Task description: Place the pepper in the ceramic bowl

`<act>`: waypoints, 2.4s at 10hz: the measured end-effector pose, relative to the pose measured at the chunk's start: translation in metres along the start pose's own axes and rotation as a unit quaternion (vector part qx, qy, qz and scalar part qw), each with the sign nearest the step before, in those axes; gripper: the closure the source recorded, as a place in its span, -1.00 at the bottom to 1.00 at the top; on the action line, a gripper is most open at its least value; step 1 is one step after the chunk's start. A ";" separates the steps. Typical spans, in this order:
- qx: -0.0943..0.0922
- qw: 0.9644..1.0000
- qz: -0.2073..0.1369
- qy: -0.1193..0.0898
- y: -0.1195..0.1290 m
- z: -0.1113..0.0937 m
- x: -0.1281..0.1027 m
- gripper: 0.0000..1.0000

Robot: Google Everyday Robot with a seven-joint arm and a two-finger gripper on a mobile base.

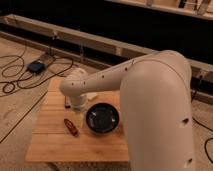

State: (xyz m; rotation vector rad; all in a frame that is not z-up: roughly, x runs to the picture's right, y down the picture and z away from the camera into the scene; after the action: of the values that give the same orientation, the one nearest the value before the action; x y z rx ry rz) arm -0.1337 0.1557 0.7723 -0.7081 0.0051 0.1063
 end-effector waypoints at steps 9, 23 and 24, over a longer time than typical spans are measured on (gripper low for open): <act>-0.035 0.999 -0.023 -0.026 0.032 0.053 -0.054 -0.60; -0.029 0.999 -0.042 -0.004 -0.014 0.089 -0.061 0.95; -0.028 0.999 -0.045 -0.003 -0.013 0.086 -0.061 1.00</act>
State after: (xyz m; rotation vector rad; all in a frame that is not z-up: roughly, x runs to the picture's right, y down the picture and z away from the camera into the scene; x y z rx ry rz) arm -0.1962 0.1961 0.8484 -0.7620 -0.0355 0.0227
